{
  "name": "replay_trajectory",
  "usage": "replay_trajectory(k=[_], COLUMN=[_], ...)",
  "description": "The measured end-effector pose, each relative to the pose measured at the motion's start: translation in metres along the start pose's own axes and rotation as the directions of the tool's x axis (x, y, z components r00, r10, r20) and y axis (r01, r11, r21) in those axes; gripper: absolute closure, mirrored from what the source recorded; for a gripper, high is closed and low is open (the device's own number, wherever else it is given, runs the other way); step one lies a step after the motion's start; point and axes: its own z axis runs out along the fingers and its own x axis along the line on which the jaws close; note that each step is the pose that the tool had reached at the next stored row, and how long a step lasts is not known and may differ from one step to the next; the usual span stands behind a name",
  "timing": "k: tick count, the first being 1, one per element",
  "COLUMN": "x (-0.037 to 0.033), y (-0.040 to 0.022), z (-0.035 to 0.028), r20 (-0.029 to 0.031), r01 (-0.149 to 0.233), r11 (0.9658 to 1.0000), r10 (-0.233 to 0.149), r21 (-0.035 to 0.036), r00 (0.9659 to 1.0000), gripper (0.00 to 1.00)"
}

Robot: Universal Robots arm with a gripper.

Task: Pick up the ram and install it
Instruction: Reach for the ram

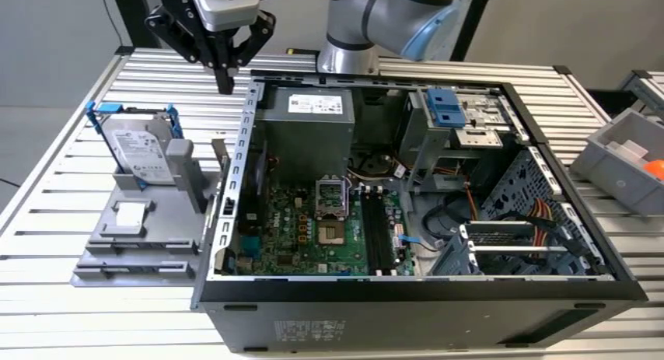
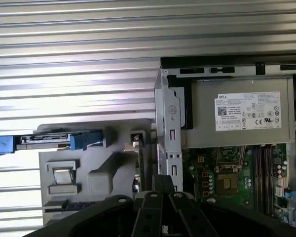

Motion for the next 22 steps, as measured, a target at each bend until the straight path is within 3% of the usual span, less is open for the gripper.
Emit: replay_trajectory(k=[22], x=[0.0159], y=[-0.0011], z=[-0.0004], r20=[0.0000], r01=[0.000], r11=[1.0000], r10=[0.000], r21=[0.0000], r00=[1.0000], gripper=[1.00])
